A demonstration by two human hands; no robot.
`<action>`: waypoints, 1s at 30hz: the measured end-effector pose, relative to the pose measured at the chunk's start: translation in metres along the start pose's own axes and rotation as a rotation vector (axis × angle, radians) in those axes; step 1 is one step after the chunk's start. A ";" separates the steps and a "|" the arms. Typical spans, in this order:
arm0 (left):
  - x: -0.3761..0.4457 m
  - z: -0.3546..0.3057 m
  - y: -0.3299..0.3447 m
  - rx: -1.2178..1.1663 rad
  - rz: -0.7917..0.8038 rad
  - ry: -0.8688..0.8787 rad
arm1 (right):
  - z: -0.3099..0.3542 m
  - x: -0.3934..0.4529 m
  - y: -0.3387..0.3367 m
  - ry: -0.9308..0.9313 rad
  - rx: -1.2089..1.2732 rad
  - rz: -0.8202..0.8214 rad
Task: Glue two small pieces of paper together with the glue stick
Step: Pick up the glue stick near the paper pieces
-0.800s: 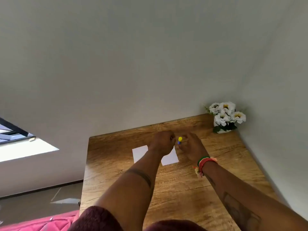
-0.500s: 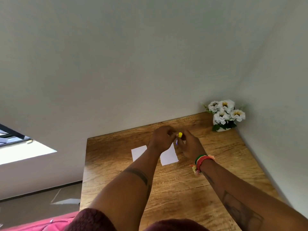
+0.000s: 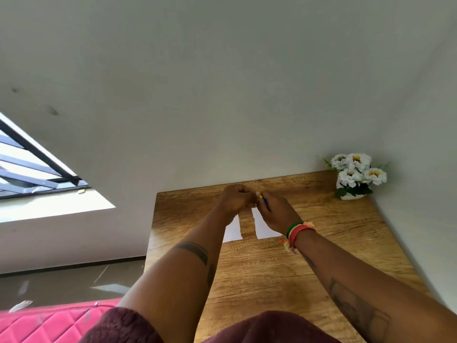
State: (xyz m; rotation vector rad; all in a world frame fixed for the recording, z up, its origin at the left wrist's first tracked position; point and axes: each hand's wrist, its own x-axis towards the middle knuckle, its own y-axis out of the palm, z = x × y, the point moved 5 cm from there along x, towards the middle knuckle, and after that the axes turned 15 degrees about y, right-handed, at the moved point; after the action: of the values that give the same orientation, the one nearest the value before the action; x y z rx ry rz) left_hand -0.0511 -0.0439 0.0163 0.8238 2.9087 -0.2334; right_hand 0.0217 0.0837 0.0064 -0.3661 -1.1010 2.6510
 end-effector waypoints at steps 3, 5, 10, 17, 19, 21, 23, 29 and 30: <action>-0.007 0.003 -0.008 -0.043 0.002 -0.040 | 0.007 -0.003 0.006 -0.035 -0.055 -0.004; -0.010 0.004 -0.012 -0.091 -0.015 -0.067 | 0.014 -0.005 0.007 -0.066 -0.071 -0.033; -0.009 0.001 -0.026 -0.131 -0.007 -0.127 | 0.028 -0.004 0.007 -0.124 -0.081 -0.070; -0.004 0.004 -0.047 -0.071 -0.081 -0.127 | 0.041 0.002 0.028 -0.082 0.135 0.124; -0.007 0.010 -0.057 0.010 -0.154 -0.086 | 0.037 0.004 0.036 0.007 0.179 0.140; -0.009 0.019 -0.070 0.119 -0.247 -0.046 | 0.032 0.007 0.045 0.064 0.201 0.135; -0.011 0.026 -0.082 0.273 -0.310 -0.020 | 0.032 0.009 0.053 0.084 0.198 0.124; -0.008 0.050 -0.113 0.642 -0.351 -0.015 | 0.047 0.025 0.084 0.142 0.235 0.185; -0.007 0.055 -0.118 0.692 -0.346 -0.023 | 0.050 0.029 0.089 0.163 0.258 0.187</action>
State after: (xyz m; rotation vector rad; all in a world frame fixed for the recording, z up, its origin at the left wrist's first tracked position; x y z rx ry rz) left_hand -0.1040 -0.1562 -0.0232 0.3458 2.9279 -1.3137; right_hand -0.0333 -0.0008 -0.0276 -0.6465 -0.6960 2.8182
